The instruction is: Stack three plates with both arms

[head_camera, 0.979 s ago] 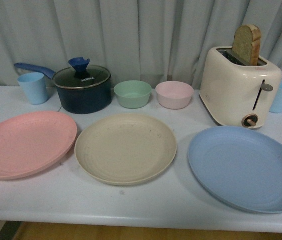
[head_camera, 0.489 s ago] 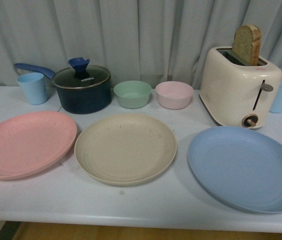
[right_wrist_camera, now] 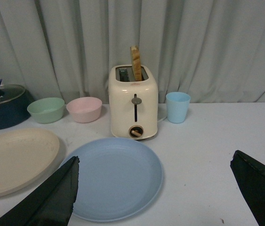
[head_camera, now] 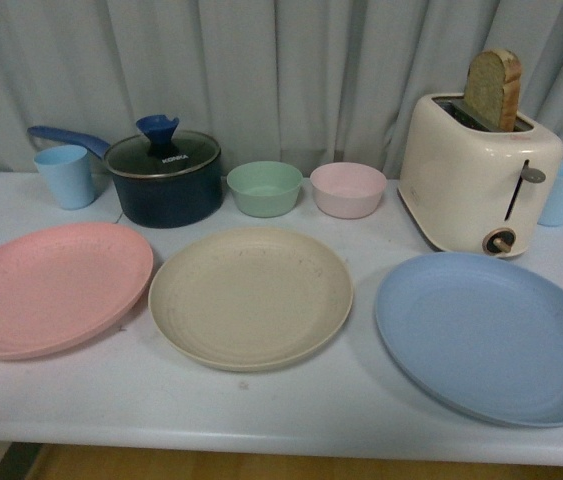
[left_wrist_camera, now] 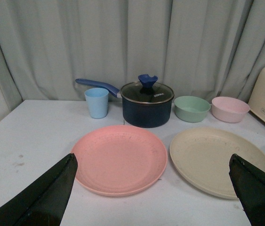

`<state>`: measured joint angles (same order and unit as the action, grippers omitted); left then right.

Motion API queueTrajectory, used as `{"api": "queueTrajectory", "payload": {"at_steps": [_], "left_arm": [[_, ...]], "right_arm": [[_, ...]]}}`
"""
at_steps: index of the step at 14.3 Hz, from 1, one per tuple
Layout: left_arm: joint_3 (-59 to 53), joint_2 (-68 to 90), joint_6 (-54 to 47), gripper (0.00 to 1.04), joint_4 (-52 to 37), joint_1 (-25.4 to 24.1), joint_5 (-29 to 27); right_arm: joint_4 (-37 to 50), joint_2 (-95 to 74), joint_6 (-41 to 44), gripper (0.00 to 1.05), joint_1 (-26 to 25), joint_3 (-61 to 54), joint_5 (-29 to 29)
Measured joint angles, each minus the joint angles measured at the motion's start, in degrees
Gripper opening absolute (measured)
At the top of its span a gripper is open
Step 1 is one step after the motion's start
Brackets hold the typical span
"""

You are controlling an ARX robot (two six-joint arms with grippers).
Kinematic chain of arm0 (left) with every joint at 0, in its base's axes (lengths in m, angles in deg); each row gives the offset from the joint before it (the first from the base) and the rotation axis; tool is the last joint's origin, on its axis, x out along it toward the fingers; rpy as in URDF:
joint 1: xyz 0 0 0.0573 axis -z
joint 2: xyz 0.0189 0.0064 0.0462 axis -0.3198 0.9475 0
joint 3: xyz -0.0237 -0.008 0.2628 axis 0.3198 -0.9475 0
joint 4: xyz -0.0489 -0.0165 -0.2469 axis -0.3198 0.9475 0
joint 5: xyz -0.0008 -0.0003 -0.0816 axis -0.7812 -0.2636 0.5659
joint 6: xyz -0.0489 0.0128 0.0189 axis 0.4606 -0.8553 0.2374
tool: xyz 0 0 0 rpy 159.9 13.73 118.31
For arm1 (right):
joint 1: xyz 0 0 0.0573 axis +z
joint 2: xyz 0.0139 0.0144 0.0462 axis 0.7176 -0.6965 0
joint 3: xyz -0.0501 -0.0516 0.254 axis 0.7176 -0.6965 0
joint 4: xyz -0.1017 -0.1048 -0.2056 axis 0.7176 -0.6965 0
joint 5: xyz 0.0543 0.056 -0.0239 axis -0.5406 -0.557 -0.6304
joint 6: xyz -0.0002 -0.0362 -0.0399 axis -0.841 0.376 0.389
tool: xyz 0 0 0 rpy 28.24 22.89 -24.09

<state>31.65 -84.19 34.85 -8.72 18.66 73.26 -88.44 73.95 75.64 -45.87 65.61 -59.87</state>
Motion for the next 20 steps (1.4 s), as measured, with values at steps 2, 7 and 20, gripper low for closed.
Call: {"api": "queueTrajectory", "payload": {"at_steps": [2, 7, 20], "left_arm": [[0.00, 0.00, 0.00, 0.98, 0.00, 0.00, 0.00], [0.00, 0.00, 0.00, 0.98, 0.00, 0.00, 0.00], [0.00, 0.00, 0.00, 0.98, 0.00, 0.00, 0.00]], "right_arm": [[0.02, 0.00, 0.00, 0.98, 0.00, 0.00, 0.00], [0.00, 0.00, 0.00, 0.98, 0.00, 0.00, 0.00], [0.00, 0.00, 0.00, 0.98, 0.00, 0.00, 0.00]]}}
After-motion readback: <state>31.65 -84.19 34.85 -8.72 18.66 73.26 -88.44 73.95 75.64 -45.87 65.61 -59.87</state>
